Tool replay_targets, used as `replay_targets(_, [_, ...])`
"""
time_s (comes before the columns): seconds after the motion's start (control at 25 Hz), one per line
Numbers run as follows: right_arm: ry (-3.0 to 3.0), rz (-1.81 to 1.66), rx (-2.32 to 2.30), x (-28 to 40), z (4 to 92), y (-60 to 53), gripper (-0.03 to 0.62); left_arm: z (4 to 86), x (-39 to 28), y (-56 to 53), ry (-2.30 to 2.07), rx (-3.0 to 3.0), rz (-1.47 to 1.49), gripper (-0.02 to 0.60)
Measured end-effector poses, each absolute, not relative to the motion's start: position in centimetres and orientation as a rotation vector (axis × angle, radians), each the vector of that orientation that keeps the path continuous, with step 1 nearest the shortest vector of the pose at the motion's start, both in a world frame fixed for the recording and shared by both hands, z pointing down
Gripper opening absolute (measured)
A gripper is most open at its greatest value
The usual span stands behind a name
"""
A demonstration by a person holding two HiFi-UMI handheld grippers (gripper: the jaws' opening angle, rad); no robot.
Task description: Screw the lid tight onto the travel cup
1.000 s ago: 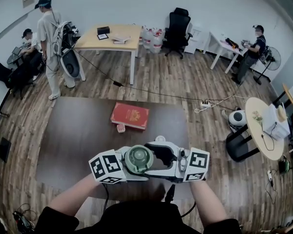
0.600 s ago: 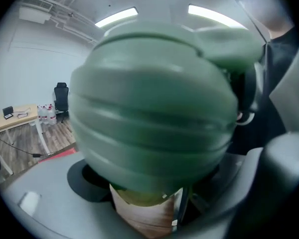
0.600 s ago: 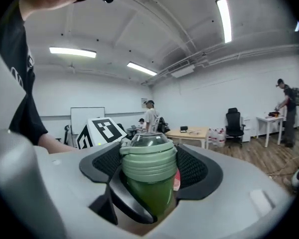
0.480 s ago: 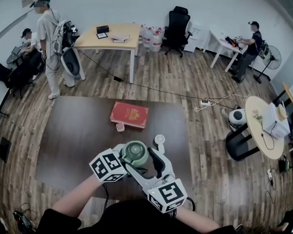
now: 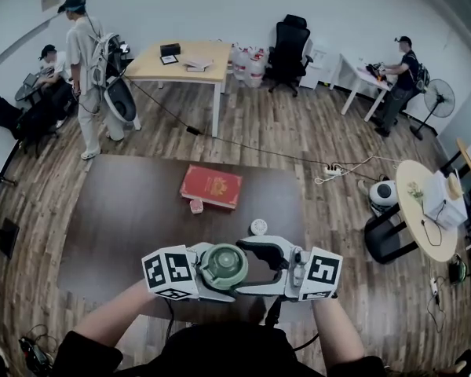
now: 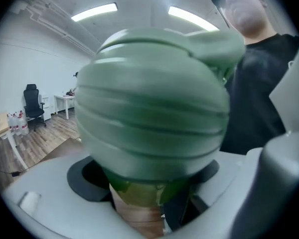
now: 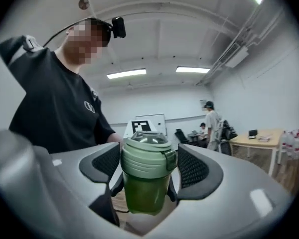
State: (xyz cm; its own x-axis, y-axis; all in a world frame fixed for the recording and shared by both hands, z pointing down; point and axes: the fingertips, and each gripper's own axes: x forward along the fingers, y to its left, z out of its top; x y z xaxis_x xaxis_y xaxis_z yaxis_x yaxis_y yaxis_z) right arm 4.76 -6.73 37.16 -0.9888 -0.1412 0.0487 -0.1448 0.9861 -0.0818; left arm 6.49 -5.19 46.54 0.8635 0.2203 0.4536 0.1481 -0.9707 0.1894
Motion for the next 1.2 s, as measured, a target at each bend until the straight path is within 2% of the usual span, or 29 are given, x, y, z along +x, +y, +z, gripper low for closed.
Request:
replay_targets(0.12, [-3.088, 0.174, 0.007, 4.3, 37.1, -6.0, 0.374, 46.4, 6.8, -4.1, 0.335, 2.883, 0.741, 0.411])
replay_targets(0.24, [-3.111, 0.205, 0.056, 4.0, 36.7, -6.7, 0.373, 46.2, 6.7, -5.1, 0.245, 2.891, 0.721, 0.411])
replay_targets(0.4, [-3.031, 0.148, 0.43, 2.8, 37.9, -8.1, 0.367, 47.7, 5.7, -7.9, -0.001, 2.905, 0.77, 0.408])
replay_targets(0.6, [-2.815, 0.293, 1.077, 2.1, 39.6, -10.3, 0.367, 49.3, 5.1, -10.5, -0.205, 2.847, 0.761, 0.408])
replay_targets(0.8, [-2.682, 0.285, 1.327, 2.4, 39.3, -11.1, 0.368, 48.8, 5.6, -11.9, -0.308, 2.878, 0.74, 0.408])
replay_targets(0.92, [-2.727, 0.232, 1.255, 2.1, 38.9, -11.1, 0.371, 48.5, 5.6, -12.0, -0.266, 2.86, 0.691, 0.411])
replay_targets(1.2, [-2.972, 0.041, 0.561, 2.6, 37.0, -9.3, 0.371, 46.9, 4.7, -9.3, 0.02, 2.881, 0.674, 0.411])
